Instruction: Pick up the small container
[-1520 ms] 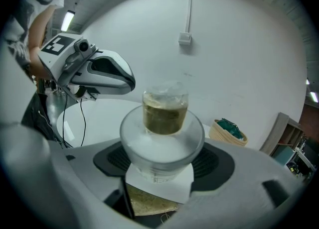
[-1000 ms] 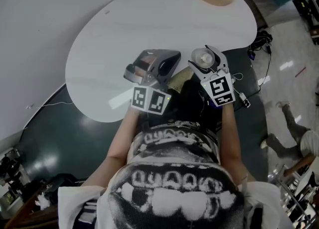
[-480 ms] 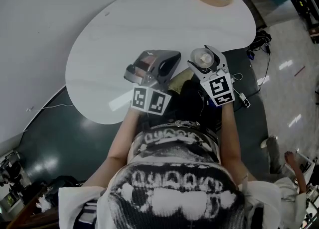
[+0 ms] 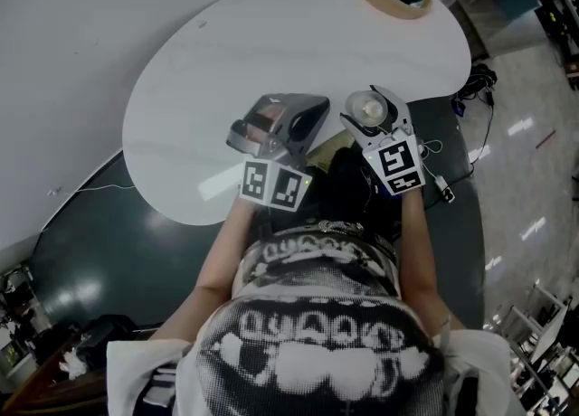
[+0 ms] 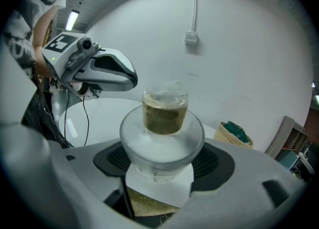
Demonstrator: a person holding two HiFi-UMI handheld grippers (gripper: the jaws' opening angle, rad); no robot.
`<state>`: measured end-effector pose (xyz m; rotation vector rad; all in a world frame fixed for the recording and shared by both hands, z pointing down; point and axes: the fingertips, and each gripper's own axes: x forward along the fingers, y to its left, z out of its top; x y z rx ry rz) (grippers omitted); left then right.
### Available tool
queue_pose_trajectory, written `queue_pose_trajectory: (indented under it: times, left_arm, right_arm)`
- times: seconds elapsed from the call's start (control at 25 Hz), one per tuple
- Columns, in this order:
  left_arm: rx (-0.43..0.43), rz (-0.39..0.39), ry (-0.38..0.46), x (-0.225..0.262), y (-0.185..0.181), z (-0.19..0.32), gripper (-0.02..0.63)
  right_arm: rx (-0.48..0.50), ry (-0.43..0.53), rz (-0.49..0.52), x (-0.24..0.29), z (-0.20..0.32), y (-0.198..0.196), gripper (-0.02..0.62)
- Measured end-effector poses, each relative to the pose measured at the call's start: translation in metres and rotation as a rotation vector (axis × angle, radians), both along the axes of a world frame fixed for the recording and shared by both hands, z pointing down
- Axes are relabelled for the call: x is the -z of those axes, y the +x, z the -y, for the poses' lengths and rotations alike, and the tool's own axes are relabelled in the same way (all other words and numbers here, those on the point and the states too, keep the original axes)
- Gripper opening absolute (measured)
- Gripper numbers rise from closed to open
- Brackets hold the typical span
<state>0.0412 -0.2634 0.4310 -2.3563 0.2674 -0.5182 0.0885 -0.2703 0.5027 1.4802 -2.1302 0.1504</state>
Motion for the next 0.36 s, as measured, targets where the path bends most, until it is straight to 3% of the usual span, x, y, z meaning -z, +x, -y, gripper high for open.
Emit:
queue_pose_trajectory:
  times: [0.36]
  left_arm:
    - [0.017, -0.002, -0.003, 0.0021, -0.0081, 0.0068, 0.006]
  right_arm:
    - [0.014, -0.006, 0.011, 0.0002, 0.0072, -0.0101, 0.339]
